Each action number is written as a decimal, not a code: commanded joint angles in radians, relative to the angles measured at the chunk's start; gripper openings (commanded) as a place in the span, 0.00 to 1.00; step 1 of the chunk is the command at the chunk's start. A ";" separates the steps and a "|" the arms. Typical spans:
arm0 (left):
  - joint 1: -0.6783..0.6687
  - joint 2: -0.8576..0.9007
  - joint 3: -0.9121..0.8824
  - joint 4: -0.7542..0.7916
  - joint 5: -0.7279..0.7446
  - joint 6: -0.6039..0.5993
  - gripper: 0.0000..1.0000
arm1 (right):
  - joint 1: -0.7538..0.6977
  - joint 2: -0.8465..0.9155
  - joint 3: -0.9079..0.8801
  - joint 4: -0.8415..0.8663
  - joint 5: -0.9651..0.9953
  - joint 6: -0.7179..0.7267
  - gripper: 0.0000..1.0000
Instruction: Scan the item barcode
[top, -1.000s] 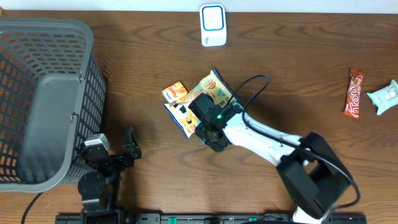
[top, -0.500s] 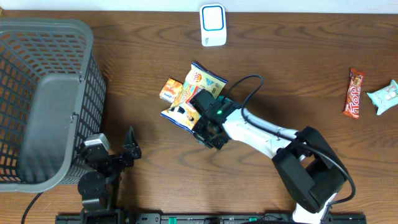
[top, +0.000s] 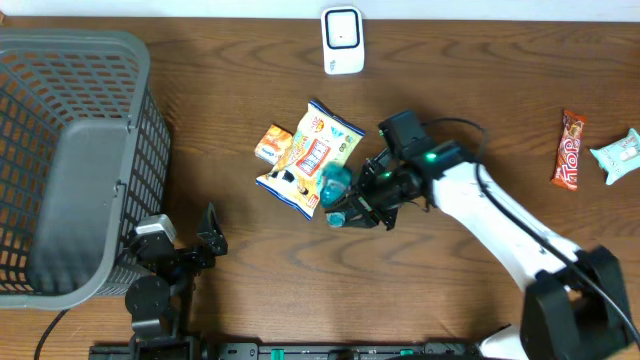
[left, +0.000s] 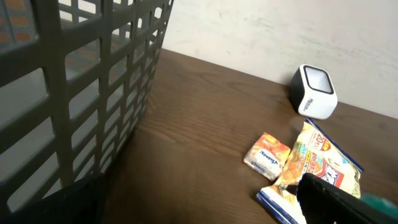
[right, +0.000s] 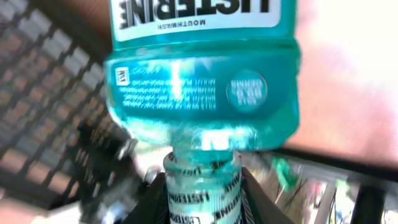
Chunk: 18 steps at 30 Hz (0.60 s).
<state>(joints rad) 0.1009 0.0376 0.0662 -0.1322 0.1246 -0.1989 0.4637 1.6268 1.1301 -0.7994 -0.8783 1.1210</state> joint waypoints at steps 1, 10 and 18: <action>-0.002 -0.001 -0.025 -0.009 -0.006 -0.005 0.98 | -0.006 -0.039 0.009 -0.047 -0.191 0.004 0.01; -0.002 -0.001 -0.025 -0.009 -0.006 -0.005 0.98 | -0.005 -0.038 0.008 -0.177 -0.235 0.008 0.02; -0.002 -0.001 -0.025 -0.008 -0.006 -0.005 0.98 | -0.007 -0.038 0.008 -0.171 -0.119 0.027 0.01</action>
<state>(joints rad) 0.1009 0.0376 0.0658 -0.1314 0.1246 -0.1993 0.4622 1.6066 1.1305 -0.9752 -1.0458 1.1332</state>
